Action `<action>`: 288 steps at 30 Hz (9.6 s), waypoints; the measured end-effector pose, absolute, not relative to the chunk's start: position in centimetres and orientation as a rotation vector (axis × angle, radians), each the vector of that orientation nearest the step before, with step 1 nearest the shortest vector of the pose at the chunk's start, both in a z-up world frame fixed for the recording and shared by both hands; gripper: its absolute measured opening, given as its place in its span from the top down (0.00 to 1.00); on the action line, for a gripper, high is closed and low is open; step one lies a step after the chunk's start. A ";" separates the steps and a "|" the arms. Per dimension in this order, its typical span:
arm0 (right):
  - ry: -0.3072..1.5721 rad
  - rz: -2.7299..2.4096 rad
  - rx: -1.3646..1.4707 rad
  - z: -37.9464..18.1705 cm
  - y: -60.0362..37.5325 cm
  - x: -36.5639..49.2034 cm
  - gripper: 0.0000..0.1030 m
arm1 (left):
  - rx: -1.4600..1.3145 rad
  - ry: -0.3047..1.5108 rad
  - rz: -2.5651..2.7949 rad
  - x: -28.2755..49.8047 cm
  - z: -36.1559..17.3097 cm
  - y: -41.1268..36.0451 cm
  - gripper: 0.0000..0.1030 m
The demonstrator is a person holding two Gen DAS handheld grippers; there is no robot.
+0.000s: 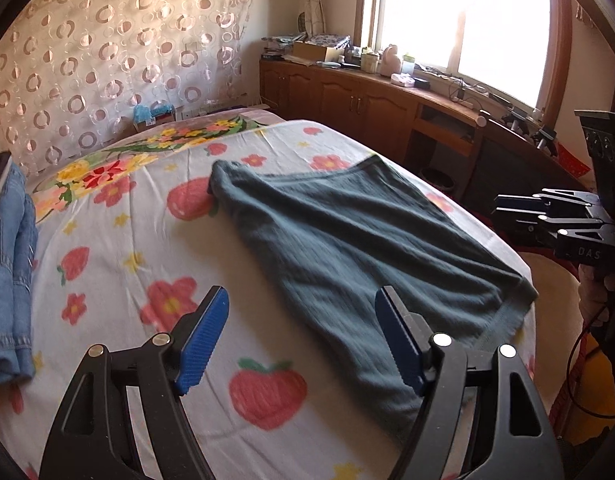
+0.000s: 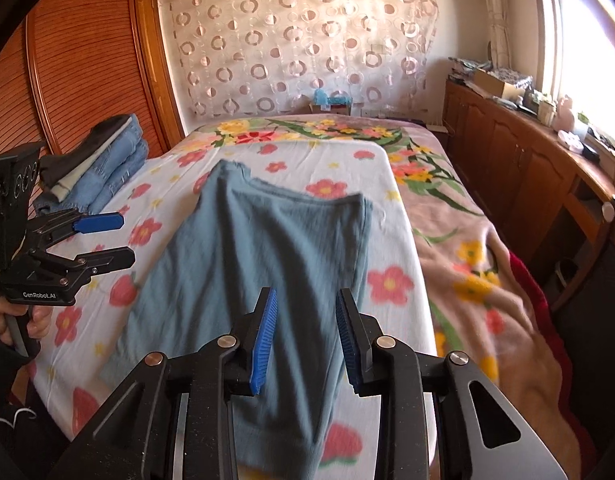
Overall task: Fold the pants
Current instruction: 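Raise the open left gripper away from the folded shorts, then move both grippers to the leg hem of the shorts and close on it, then lift the hem with both grippers and carry it toward the waistband, then lower the held hem onto the waistband end with both grippers, then open both grippers and release the folded shorts, then move both grippers to the folded edge of the shorts and close on it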
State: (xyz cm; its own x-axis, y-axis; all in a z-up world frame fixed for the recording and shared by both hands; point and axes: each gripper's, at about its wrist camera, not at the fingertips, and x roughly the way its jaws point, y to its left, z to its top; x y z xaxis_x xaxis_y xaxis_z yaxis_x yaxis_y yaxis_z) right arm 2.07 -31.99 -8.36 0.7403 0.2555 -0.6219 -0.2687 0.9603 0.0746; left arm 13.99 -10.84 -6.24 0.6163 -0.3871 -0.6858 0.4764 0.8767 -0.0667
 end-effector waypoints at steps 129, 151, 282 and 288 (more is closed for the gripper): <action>0.413 0.517 -0.055 5.5 -23.3 7.0 0.86 | -0.044 0.389 -0.341 17.0 8.5 1.1 0.88; 0.554 0.515 -0.207 1.0 -18.8 7.8 0.86 | 0.029 0.590 -0.340 13.4 -1.4 1.8 0.88; 0.641 0.425 -0.103 -1.8 -24.4 13.0 0.54 | -0.004 0.818 -0.254 7.7 -10.6 0.3 0.26; 0.615 0.456 -0.092 -1.7 -25.9 7.8 0.54 | 0.002 0.828 -0.244 7.5 -10.6 0.1 0.26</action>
State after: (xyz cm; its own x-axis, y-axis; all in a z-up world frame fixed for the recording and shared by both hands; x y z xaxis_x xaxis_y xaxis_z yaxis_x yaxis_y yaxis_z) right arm 7.79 -25.93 -1.72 0.7209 0.3856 -0.5759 -0.4395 0.8968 0.0503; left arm 7.46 0.06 -10.57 0.6503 -0.2141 -0.7289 0.2156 0.9720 -0.0932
